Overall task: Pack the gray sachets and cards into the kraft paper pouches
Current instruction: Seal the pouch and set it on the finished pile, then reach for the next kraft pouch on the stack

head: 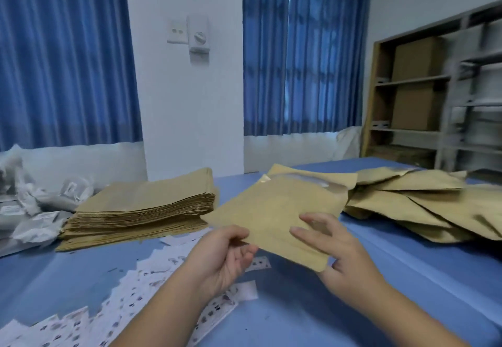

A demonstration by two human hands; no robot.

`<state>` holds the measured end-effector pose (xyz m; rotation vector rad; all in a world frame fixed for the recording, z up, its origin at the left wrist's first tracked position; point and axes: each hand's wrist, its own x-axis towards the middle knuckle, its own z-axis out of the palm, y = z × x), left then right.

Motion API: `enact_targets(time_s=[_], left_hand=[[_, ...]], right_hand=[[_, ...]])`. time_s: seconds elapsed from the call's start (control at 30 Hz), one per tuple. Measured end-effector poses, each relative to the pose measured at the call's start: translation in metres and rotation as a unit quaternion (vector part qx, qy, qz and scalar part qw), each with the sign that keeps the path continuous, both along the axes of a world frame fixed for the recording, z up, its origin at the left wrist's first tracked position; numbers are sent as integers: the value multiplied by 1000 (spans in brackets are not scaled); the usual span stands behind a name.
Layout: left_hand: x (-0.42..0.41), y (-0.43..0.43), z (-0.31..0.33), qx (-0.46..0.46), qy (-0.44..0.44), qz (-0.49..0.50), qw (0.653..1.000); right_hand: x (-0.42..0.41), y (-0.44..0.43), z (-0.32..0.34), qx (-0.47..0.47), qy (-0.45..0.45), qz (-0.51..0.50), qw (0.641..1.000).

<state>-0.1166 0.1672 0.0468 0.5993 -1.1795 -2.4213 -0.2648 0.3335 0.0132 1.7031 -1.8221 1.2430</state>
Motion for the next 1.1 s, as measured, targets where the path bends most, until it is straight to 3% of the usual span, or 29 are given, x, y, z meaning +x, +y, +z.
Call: enact_targets(time_s=[0.17, 0.27, 0.33, 0.4, 0.6, 0.9, 1.1], left_hand=[[-77, 8, 17, 32, 60, 19, 997], [-111, 8, 22, 29, 108, 49, 993], [-124, 10, 18, 13, 89, 59, 994], [-127, 9, 11, 15, 68, 47, 996], [-105, -6, -6, 12, 22, 33, 999], [-26, -43, 2, -67, -54, 80, 993], [75, -99, 0, -200, -126, 203, 950]], right_hand=[[-64, 0, 26, 31, 8, -87, 996], [-112, -14, 40, 89, -91, -179, 976], [-137, -21, 35, 114, -167, -226, 953], [-150, -26, 20, 124, -187, -252, 941], [-140, -45, -30, 196, -106, -237, 946], [-70, -111, -13, 223, -35, -140, 964], [-2, -170, -1, 279, 51, -78, 956]])
